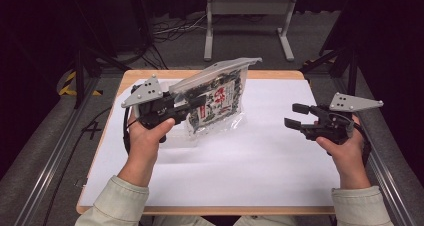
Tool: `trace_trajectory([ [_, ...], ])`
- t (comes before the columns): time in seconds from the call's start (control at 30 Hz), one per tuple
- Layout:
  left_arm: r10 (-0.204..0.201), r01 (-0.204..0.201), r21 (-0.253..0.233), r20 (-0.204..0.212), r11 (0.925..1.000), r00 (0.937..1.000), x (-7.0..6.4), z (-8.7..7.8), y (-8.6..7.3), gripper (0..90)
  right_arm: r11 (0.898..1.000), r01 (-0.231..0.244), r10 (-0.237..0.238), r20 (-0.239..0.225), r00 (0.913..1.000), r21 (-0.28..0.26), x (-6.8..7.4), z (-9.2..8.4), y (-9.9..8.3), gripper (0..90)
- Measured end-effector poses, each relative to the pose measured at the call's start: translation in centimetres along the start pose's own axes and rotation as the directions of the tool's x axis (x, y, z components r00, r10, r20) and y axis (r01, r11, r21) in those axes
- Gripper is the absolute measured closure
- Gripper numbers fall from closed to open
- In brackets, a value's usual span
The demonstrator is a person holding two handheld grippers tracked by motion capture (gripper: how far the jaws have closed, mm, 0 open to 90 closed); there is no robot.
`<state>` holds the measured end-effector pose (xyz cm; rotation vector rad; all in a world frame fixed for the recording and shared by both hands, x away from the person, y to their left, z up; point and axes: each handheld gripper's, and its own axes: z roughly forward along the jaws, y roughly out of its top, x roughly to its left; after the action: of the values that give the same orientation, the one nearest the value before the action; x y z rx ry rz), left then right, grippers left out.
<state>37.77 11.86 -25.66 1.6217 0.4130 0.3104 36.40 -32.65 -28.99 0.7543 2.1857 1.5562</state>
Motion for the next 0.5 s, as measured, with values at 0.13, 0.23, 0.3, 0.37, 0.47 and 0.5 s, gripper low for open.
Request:
trace_trajectory([
  [0.13,0.011,-0.011,0.006,-0.021,0.9999,0.9997,0.6,-0.1,0.5,72.2,1.000,-0.015,0.015,-0.012,0.9998,0.001,-0.2,0.0,-0.1,39.6],
  [0.23,0.015,-0.015,0.000,-0.041,0.9999,0.9991,1.0,-0.2,0.8,72.2,1.000,-0.024,0.024,-0.017,0.9996,0.006,-0.2,0.0,-0.1,39.8],
  [0.3,0.017,-0.017,-0.002,-0.050,0.9999,0.9986,1.3,-0.3,1.0,72.2,1.000,-0.025,0.026,-0.016,0.9996,0.007,-0.3,0.1,-0.2,39.8],
  [0.37,0.024,-0.024,-0.002,-0.064,0.9997,0.9977,1.5,-0.3,1.2,72.2,1.000,-0.026,0.027,-0.015,0.9995,0.009,-0.3,0.2,-0.3,39.7],
  [0.47,0.029,-0.030,-0.012,-0.085,0.9995,0.9960,1.9,-0.3,1.2,72.1,0.999,-0.030,0.030,-0.016,0.9994,0.016,-0.3,0.4,-0.4,39.6],
  [0.5,0.030,-0.031,-0.018,-0.093,0.9994,0.9953,2.0,-0.3,1.2,72.1,0.999,-0.030,0.030,-0.016,0.9994,0.019,-0.3,0.5,-0.5,39.6],
])
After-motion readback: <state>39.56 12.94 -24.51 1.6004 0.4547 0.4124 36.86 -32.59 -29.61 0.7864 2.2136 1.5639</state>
